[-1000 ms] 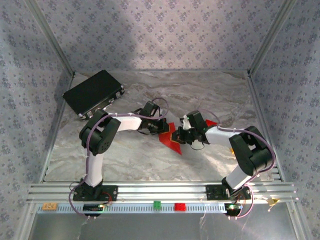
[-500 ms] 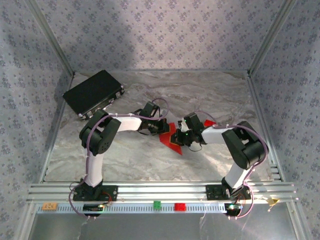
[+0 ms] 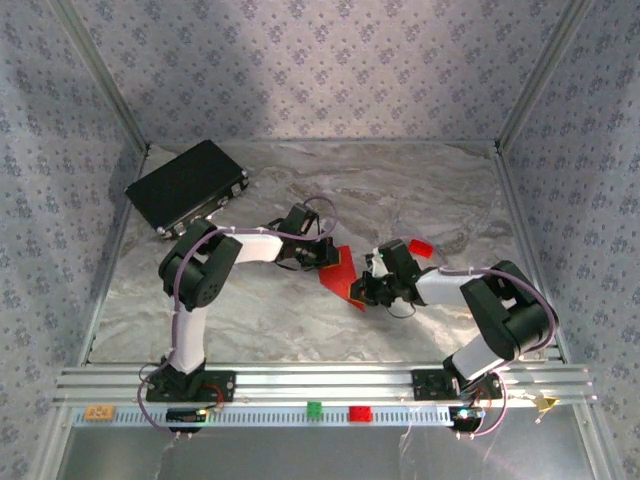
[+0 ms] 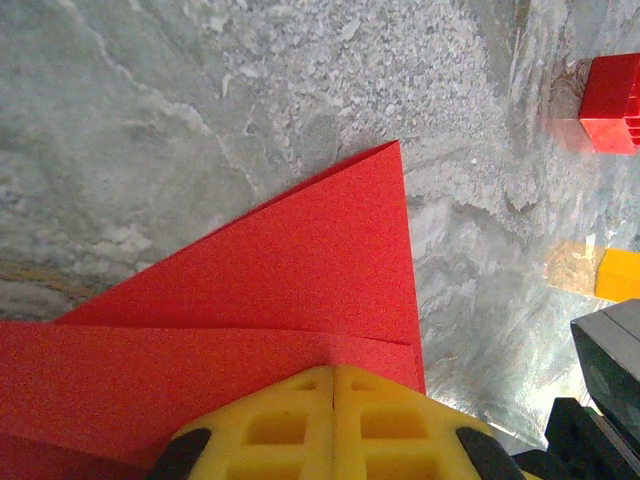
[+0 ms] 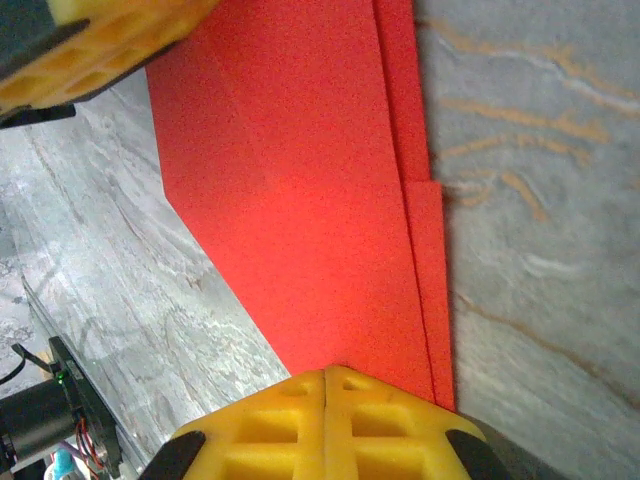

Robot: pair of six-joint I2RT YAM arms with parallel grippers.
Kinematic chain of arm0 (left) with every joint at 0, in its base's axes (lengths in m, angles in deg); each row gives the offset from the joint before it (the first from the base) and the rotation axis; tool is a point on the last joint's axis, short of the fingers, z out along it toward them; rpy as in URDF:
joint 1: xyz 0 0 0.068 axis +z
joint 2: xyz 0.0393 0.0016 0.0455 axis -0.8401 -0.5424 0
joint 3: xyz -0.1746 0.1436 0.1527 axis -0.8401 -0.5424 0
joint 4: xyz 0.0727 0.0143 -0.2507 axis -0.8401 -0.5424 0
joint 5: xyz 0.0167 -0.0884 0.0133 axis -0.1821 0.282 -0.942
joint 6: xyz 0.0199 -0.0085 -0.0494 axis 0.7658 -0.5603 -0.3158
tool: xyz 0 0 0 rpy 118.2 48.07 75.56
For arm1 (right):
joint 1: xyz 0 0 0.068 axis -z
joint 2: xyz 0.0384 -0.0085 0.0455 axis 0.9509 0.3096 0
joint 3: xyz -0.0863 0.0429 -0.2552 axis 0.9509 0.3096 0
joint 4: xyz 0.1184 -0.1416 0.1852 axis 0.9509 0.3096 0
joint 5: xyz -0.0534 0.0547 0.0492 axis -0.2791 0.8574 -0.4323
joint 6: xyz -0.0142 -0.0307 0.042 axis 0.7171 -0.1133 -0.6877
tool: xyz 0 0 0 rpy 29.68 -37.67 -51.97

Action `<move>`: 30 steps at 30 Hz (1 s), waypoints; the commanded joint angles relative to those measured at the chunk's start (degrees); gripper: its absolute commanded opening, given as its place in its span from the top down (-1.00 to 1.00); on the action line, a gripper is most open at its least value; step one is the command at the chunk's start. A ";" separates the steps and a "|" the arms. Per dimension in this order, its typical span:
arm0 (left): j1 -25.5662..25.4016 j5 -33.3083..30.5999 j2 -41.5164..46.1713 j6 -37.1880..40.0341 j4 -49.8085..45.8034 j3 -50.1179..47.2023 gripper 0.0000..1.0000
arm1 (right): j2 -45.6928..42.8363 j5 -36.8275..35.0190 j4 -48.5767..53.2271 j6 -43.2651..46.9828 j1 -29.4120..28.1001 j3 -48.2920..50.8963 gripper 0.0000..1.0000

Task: Fold a paper plane with a square sheet of paper (pick it up from the middle)
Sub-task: Fourth fold the wing at the center of the table.

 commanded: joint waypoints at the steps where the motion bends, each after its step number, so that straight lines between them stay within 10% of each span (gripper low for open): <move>1: 0.44 -3.35 -3.11 0.41 -3.52 -1.81 0.95 | -1.22 -0.50 4.88 0.40 0.25 3.32 0.97; 30: 0.44 -2.50 -3.18 0.26 -3.17 -1.84 0.95 | -21.45 -1.81 11.74 -2.98 1.75 11.54 0.96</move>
